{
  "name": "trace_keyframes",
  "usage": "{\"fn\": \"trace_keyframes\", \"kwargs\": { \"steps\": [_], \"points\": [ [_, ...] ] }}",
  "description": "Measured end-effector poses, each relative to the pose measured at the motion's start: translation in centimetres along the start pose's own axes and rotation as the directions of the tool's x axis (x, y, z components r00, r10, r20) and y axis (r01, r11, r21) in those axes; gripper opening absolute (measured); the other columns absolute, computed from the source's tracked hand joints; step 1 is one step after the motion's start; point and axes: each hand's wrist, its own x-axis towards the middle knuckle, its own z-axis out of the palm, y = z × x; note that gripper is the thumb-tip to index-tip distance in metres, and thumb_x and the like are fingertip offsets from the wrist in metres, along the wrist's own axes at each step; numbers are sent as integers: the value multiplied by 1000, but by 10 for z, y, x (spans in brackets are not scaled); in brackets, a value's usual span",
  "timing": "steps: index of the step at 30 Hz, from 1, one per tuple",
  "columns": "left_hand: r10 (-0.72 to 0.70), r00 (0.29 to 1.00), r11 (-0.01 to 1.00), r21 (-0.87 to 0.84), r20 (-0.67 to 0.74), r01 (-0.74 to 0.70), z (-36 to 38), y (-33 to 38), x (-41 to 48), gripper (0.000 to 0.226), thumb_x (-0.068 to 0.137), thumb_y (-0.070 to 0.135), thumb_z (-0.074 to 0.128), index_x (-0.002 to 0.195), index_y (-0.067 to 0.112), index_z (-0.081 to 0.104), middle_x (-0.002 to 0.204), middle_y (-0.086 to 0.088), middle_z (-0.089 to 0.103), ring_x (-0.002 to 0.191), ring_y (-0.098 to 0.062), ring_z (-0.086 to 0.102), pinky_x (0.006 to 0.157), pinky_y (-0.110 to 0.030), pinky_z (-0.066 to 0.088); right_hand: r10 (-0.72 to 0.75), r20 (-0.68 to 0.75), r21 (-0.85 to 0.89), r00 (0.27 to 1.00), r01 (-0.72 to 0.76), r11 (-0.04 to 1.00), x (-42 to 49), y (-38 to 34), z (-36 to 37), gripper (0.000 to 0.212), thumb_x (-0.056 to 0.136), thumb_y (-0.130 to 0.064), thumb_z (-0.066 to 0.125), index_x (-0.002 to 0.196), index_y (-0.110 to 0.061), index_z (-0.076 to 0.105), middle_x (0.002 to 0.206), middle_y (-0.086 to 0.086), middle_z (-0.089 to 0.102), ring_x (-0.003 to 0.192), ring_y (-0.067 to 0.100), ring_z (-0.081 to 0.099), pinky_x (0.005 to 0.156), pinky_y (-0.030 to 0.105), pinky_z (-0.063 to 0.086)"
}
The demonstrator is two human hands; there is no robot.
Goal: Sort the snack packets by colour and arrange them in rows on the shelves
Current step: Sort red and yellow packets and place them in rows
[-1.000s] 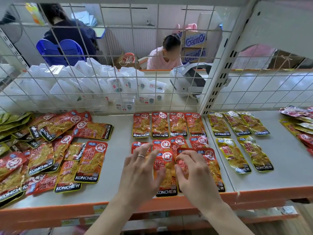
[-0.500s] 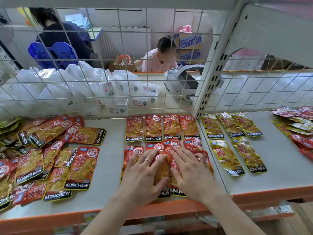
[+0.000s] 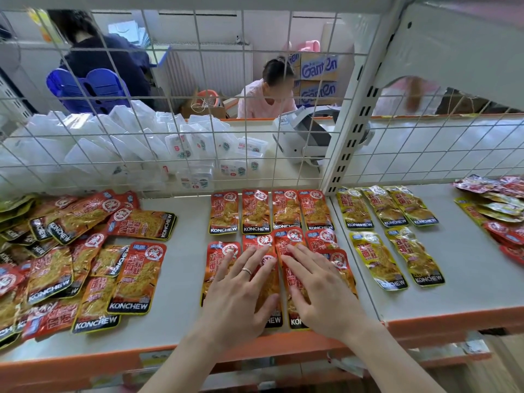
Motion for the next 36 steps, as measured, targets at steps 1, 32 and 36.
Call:
{"fn": "trace_keyframes", "kwargs": {
  "steps": [1, 32, 36],
  "points": [
    [4, 1000, 1000, -3, -9, -4, 1, 0, -2, 61, 98, 59, 33, 150, 30, 42, 158, 7, 37, 149, -14, 28, 119, -44, 11, -12, 9, -3, 1000, 12, 1000, 0, 0, 0, 62, 98, -33, 44, 156, -32, 21, 163, -17, 9, 147, -5, -8, 123, 27, -3],
    [-245, 958, 970, -24, -148, 244, -27, -21, -36, 60, 96, 55, 38, 145, 22, 49, 157, 7, 39, 148, -14, 31, 121, -44, 19, -136, -41, 49, 990, 138, 989, 23, -36, -6, 63, 99, -41, 49, 155, -30, 22, 161, -18, 8, 149, -3, -4, 123, 39, -8],
    [-327, 928, 944, -22, -181, 329, -40, -39, -59, 59, 97, 53, 39, 144, 20, 48, 155, 5, 42, 146, -16, 33, 121, -44, 20, -214, -49, 52, 976, 217, 975, 37, -61, 2, 63, 94, -43, 45, 153, -27, 31, 161, -15, 18, 150, 1, 6, 124, 47, 2]
  ]
}}
